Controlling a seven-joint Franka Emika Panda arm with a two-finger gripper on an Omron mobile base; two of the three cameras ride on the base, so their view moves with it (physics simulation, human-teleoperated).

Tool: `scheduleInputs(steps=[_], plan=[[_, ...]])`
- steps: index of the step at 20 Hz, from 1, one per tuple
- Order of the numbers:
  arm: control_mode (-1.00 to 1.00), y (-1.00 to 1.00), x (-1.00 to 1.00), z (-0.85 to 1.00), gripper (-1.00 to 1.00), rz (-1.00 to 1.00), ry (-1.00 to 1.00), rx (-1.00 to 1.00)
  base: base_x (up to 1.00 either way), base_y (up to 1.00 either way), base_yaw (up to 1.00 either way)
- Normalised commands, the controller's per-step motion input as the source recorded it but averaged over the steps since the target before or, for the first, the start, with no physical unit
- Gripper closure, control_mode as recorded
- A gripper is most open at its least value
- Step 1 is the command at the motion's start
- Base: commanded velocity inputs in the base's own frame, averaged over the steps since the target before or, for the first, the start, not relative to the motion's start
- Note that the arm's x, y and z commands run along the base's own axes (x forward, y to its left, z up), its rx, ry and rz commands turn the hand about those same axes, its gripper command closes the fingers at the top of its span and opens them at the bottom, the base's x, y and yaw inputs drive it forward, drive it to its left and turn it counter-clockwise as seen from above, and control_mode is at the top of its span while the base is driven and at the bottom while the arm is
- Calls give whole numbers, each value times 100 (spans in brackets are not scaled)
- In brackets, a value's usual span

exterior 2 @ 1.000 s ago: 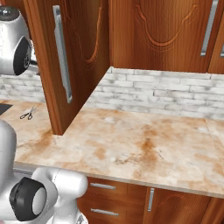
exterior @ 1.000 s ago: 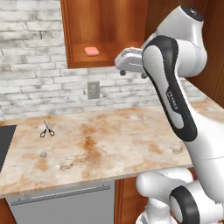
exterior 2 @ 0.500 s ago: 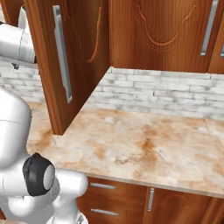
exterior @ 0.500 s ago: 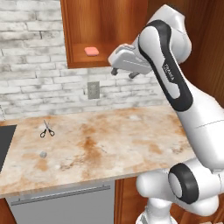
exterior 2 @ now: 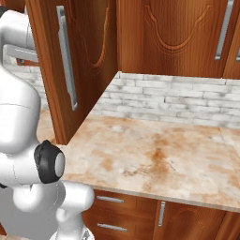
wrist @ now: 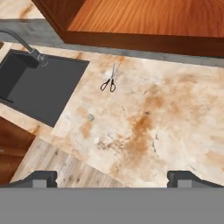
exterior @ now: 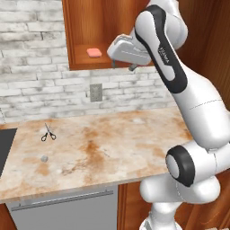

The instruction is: Open the cabinet. Pick the bar soap and place it next to the sink. Then close the cabinet.

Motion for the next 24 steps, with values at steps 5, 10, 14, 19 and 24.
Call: scheduleInputs(steps=[5,10,14,19,24], plan=[[-100,0,7,6,-100,0,-15,0,0,0,0],[-100,0,57,5,-100,0,-2,-2,0,0,0],[-100,6,37,36,-100,0,2,-6,0,0,0],[-100,29,25,11,-100,-1,2,-11,0,0,0],[-100,30,46,0,-100,-2,0,-12,0,0,0]])
